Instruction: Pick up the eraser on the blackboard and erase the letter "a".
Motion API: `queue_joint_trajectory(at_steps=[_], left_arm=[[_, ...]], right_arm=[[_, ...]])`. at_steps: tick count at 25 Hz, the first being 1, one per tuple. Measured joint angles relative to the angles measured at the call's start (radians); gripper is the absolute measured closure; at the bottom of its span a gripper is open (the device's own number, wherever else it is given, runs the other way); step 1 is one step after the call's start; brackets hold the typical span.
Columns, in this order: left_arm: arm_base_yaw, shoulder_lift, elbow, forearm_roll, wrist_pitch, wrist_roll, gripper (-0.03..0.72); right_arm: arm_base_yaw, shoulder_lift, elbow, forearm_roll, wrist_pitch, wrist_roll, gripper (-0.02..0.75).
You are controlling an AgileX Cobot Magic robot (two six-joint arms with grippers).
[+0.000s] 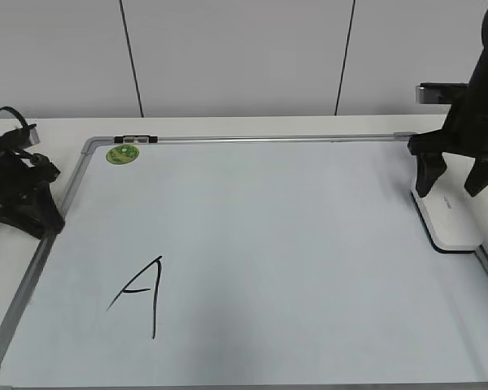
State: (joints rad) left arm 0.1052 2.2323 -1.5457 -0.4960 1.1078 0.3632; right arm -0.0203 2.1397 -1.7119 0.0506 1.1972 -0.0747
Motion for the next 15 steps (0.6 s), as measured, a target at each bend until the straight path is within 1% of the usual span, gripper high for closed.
queue_joint_trajectory(at_steps=[4,7,10,12,15], left_arm=[[0.0,0.007,-0.038,0.0,0.029,-0.005,0.287],[0.0,0.007,-0.104,0.0,0.071,-0.017,0.21],[0.0,-0.017,-0.156,0.002,0.08,-0.044,0.19],[-0.002,-0.058,-0.165,0.015,0.083,-0.056,0.187],[-0.02,-0.143,-0.168,0.079,0.092,-0.086,0.185]], right_arm=[[0.0,-0.029,-0.006,0.0,0.012,-0.013,0.137],[0.0,-0.067,-0.009,0.0,0.015,-0.017,0.137],[0.0,-0.119,-0.011,0.0,0.018,-0.019,0.139],[0.0,-0.154,-0.009,0.006,0.02,-0.022,0.143],[0.01,-0.212,-0.009,0.009,0.022,-0.024,0.146]])
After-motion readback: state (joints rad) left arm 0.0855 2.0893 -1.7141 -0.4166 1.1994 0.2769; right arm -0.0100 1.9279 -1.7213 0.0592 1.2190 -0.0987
